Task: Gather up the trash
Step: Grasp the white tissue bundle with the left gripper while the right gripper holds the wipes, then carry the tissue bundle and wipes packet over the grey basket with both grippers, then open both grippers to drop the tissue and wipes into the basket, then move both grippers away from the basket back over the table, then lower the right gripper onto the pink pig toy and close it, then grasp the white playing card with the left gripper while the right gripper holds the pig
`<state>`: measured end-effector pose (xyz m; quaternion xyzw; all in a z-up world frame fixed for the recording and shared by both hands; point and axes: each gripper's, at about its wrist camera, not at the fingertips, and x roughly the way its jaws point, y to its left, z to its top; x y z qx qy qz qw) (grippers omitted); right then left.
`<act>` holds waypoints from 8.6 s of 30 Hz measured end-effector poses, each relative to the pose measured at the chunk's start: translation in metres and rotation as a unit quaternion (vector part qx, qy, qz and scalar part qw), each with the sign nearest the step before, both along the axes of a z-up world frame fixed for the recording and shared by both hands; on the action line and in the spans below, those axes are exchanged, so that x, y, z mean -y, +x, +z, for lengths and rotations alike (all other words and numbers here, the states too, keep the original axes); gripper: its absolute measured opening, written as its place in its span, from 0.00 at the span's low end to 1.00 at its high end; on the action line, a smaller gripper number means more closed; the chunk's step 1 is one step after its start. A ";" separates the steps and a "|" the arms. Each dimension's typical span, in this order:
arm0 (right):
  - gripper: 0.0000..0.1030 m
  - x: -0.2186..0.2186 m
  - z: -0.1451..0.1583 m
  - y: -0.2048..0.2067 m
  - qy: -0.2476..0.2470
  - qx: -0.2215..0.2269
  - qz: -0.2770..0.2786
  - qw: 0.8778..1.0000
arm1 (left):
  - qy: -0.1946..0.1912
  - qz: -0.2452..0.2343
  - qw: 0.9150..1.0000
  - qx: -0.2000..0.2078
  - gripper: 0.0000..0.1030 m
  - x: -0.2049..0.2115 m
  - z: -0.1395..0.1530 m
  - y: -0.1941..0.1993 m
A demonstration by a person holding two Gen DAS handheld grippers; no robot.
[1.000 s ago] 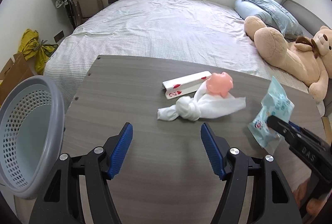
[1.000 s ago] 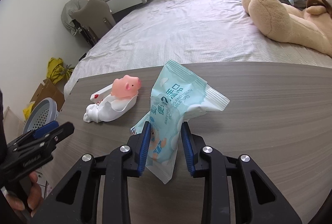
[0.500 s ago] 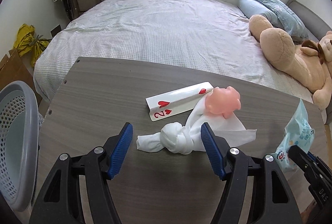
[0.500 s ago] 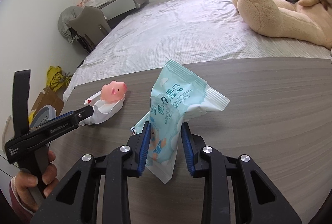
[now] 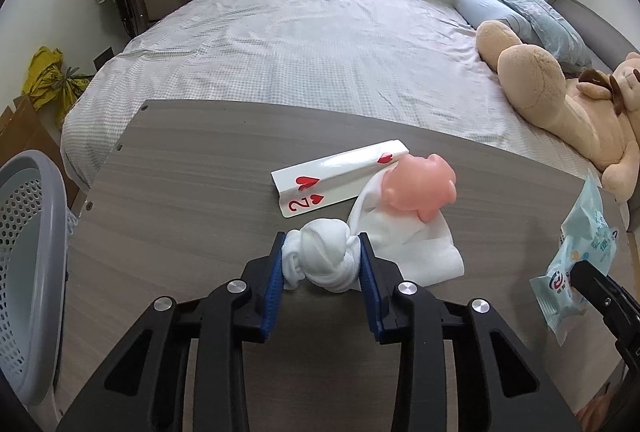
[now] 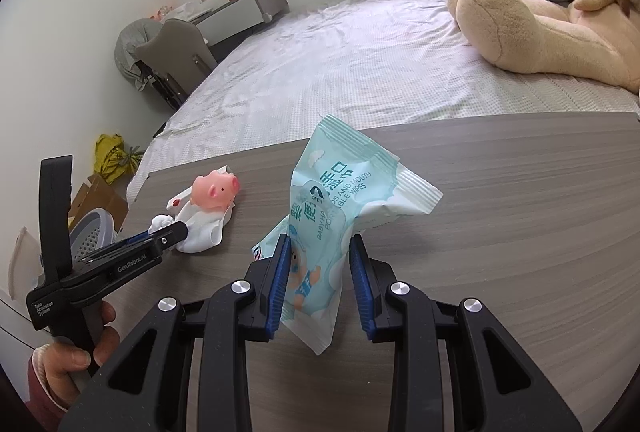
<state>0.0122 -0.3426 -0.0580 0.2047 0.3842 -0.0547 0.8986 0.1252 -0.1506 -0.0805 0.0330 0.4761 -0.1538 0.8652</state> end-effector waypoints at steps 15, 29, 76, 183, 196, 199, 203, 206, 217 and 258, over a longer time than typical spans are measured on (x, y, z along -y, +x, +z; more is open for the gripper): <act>0.29 -0.017 0.006 -0.006 -0.008 0.003 0.021 1.000 | 0.006 0.000 0.998 0.068 0.32 -0.023 0.055 -0.043; 0.29 -0.060 0.021 -0.008 -0.019 0.013 0.068 0.997 | 0.008 0.048 0.995 0.084 0.32 -0.085 0.068 -0.075; 0.29 -0.309 0.049 0.089 -0.071 0.025 0.297 0.952 | -0.009 0.238 0.967 0.092 0.32 -0.313 0.066 -0.072; 0.67 -0.229 0.057 0.061 -0.087 0.036 0.212 0.973 | -0.016 0.199 0.976 0.093 0.68 -0.252 0.083 -0.082; 0.67 -0.147 0.037 0.051 -0.079 0.010 0.134 0.988 | -0.016 0.141 0.987 0.078 0.68 -0.184 0.073 -0.063; 0.67 -0.131 0.032 0.050 -0.080 0.003 0.117 0.990 | -0.013 0.128 0.989 0.074 0.68 -0.171 0.071 -0.058; 0.67 -0.109 0.024 0.053 -0.080 -0.008 0.099 0.992 | -0.010 0.109 0.991 0.071 0.68 -0.153 0.067 -0.051; 0.67 -0.099 0.017 0.057 -0.083 -0.016 0.089 0.992 | -0.009 0.098 0.993 0.066 0.68 -0.140 0.064 -0.046; 0.67 -0.094 -0.007 0.086 -0.077 -0.045 0.075 0.993 | -0.003 0.072 0.996 0.059 0.68 -0.113 0.055 -0.030; 0.37 -0.030 -0.002 0.049 -0.027 -0.032 0.021 0.999 | 0.022 -0.087 0.995 0.033 0.68 -0.002 0.022 0.030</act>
